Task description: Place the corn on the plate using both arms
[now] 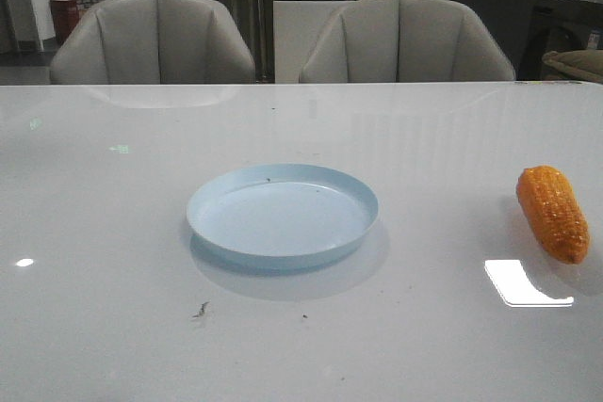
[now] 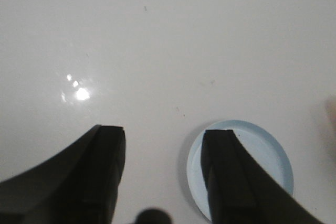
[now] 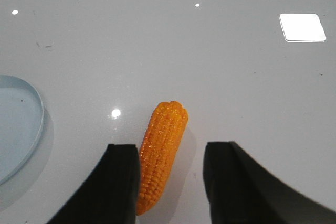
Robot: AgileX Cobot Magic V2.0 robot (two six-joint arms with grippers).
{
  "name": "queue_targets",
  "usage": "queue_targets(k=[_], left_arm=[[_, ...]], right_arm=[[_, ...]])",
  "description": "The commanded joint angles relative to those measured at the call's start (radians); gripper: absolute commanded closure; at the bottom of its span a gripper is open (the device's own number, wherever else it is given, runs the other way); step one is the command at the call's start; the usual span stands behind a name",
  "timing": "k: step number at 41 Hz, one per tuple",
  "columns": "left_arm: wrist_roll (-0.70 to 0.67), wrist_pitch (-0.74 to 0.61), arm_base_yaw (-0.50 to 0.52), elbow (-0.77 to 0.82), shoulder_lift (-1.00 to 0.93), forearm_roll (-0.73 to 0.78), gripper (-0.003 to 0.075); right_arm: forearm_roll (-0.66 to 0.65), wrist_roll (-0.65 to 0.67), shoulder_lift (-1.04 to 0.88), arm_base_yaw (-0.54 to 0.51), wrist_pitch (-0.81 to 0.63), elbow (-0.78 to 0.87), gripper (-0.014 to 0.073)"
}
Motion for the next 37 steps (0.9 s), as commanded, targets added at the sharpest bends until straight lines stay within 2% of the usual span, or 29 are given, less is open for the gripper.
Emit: queue_targets(k=[1, 6, 10, 17, 23, 26, 29, 33, 37], left_arm=[[-0.001, 0.004, 0.003, 0.018, -0.191, 0.055, 0.0315], [-0.036, -0.056, 0.003, 0.166, -0.401, 0.247, 0.0315], [-0.082, -0.155, 0.003, 0.357, -0.562, 0.322, 0.0315], [-0.16, -0.367, 0.003, 0.778, -0.878, 0.318, 0.0315], [-0.211, -0.488, 0.003, 1.154, -1.154, 0.29, 0.0315], [-0.244, -0.519, 0.003, 1.27, -1.255, 0.271, 0.0315], [-0.312, -0.511, 0.003, 1.335, -1.319, 0.271, 0.0315], [-0.312, -0.493, 0.003, 1.346, -1.339, 0.283, 0.0315], [-0.307, -0.498, 0.003, 1.332, -1.303, 0.357, 0.0315]], right_arm=[[-0.005, -0.003, -0.009, 0.0, -0.066, -0.033, 0.0188], [-0.004, -0.003, -0.009, 0.0, -0.066, -0.033, 0.0188], [0.001, -0.003, -0.009, 0.0, -0.053, -0.033, 0.0188], [0.051, -0.003, -0.009, 0.0, 0.009, -0.033, 0.0187], [0.049, -0.003, 0.015, 0.0, 0.01, -0.046, 0.0187], [0.049, -0.003, 0.051, 0.0, 0.039, -0.081, 0.0186], [0.047, -0.004, 0.111, 0.0, 0.107, -0.145, 0.0186], [0.038, -0.004, 0.204, 0.0, 0.172, -0.235, 0.0186], [0.036, -0.004, 0.301, 0.0, 0.202, -0.313, 0.0186]])
